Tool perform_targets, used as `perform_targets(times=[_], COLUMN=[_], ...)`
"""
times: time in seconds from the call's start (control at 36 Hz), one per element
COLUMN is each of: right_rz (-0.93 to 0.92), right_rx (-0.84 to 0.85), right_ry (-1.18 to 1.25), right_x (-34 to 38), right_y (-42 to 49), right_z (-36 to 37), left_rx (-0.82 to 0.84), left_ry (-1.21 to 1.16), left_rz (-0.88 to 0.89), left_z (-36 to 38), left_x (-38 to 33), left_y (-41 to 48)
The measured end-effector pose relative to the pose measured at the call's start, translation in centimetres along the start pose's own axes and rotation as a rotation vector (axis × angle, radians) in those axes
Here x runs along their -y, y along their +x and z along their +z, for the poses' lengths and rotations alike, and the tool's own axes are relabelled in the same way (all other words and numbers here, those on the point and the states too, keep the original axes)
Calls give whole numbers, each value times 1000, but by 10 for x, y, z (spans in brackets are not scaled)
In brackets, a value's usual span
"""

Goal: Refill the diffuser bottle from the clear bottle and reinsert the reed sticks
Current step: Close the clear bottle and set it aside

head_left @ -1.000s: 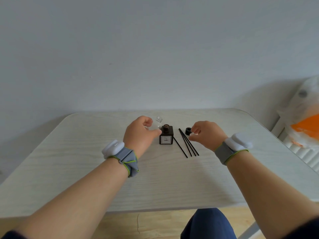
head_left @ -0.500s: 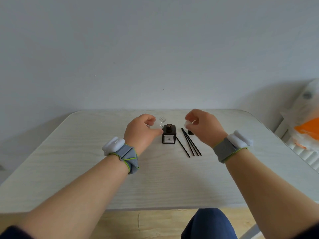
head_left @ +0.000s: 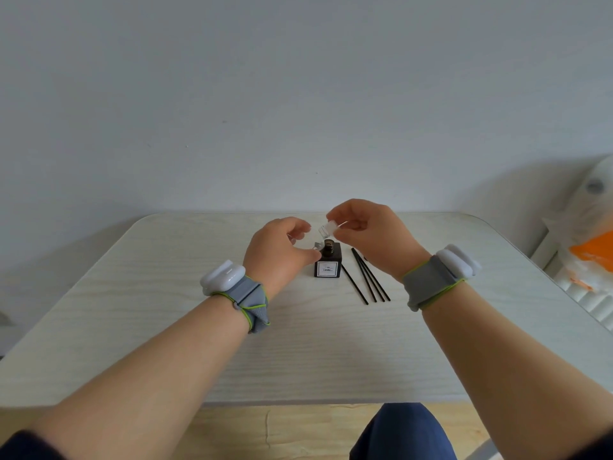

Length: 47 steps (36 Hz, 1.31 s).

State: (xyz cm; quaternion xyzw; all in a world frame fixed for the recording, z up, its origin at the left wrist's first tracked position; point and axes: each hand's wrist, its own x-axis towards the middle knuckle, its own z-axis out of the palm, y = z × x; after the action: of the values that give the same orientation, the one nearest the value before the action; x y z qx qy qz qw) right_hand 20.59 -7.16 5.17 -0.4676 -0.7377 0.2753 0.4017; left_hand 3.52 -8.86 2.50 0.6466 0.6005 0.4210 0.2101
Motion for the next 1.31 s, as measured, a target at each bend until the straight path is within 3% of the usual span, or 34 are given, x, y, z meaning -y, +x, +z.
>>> perform_targets(times=[0.53,0.92,1.31], right_rz=[115,57,128], right_rx=[41,67,80], right_ry=[-106,-84,-151], right_x=[2,4,4], right_y=[-2,-6,-3], right_z=[1,-5,-2], left_rx=[66,35,19], left_ry=[-10,-23,58], left_rz=[30,11,95], left_z=[4,8,7], left_x=[0,-3,-3], left_y=[-2,-2,-4])
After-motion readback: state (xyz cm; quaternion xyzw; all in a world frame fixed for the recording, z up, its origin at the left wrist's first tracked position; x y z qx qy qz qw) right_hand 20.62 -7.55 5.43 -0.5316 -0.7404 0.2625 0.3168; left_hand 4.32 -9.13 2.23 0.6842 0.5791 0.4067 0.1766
